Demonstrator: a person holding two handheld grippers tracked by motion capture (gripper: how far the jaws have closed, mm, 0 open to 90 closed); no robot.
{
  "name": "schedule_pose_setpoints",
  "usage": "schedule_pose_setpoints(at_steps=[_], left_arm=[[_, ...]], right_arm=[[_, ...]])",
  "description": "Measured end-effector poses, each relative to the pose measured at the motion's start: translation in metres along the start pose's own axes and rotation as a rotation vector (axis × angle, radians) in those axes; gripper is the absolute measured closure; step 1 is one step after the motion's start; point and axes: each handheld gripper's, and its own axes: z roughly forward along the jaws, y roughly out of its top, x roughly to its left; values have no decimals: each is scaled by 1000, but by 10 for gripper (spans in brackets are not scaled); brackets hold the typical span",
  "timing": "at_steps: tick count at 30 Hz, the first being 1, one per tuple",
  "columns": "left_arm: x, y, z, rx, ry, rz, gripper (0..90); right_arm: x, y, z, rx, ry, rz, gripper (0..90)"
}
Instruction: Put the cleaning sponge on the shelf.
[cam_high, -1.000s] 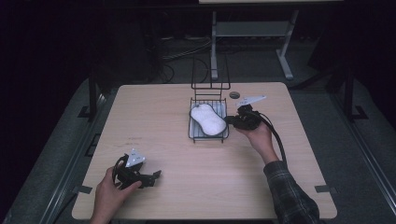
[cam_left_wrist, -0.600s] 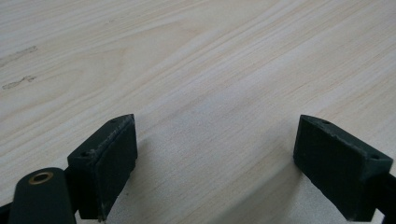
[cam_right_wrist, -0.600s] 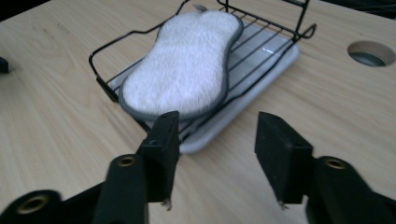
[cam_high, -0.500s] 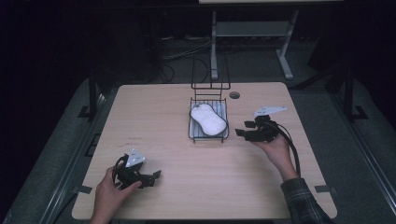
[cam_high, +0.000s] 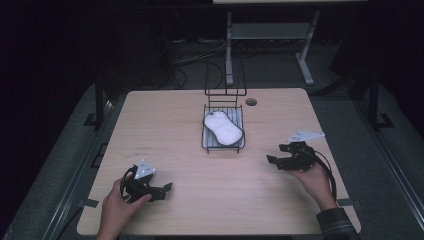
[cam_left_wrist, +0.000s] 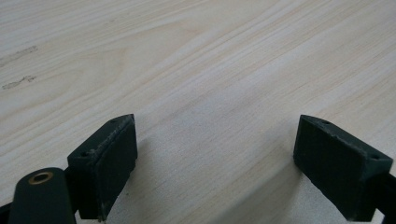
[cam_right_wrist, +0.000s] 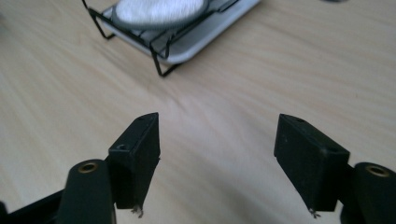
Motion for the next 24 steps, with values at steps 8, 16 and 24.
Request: schedule_pose_setpoints(at_steps=[8,16,24], left_arm=[[0,0,0,-2,1,1,128],[0,0,0,-2,0,1,128],[0,0,0,0,1,3,128]], right_arm=[[2,-27,-13,36,-10,16,291],[1,-54,-23,75,-39,23,286],[-2,-72,-28,112,-49,56,193]])
